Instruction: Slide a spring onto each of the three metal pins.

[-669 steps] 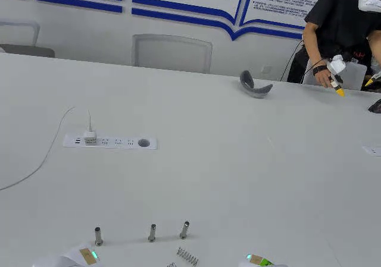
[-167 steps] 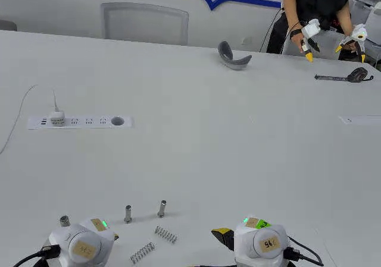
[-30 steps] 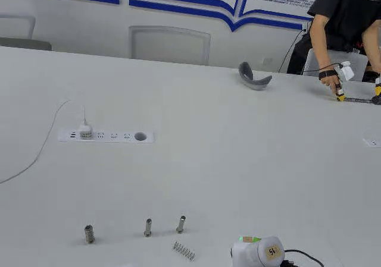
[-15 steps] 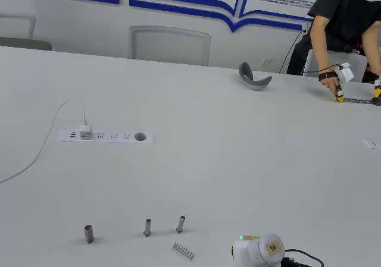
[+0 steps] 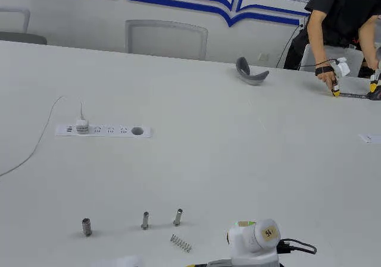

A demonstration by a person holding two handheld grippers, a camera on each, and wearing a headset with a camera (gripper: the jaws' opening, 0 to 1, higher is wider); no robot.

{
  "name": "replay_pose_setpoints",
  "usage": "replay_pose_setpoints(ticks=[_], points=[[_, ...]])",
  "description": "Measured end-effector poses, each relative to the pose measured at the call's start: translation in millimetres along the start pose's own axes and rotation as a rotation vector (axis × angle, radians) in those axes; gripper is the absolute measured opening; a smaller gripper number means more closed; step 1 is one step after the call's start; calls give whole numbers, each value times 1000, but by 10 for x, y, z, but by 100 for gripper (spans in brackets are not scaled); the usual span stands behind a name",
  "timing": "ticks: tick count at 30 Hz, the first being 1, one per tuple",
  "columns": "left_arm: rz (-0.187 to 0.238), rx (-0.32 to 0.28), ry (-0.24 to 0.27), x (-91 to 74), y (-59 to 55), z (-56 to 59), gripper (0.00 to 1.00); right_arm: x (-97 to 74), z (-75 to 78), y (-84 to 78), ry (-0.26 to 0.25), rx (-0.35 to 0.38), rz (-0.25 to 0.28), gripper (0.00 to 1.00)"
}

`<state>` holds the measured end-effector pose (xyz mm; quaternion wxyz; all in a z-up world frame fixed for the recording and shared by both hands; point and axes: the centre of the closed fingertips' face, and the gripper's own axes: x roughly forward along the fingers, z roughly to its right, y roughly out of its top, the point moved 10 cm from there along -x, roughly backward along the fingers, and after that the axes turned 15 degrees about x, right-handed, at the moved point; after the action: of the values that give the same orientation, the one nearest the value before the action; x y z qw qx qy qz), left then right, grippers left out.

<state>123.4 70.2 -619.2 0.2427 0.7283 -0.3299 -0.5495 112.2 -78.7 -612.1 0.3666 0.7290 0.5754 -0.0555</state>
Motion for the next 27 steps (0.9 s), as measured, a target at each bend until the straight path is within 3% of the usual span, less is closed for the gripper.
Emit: replay_pose_setpoints(ticks=[8,18,27], points=[[34,5,13,4,85,-60,9,-19,-43,75,-55,-129,-91,13],[52,39,17,6,129,-62,9,-41,-40,181,-42,-156,-137,13],[59,45,14,-7,113,-49,9,-18,-34,176,-37,-160,-187,12]])
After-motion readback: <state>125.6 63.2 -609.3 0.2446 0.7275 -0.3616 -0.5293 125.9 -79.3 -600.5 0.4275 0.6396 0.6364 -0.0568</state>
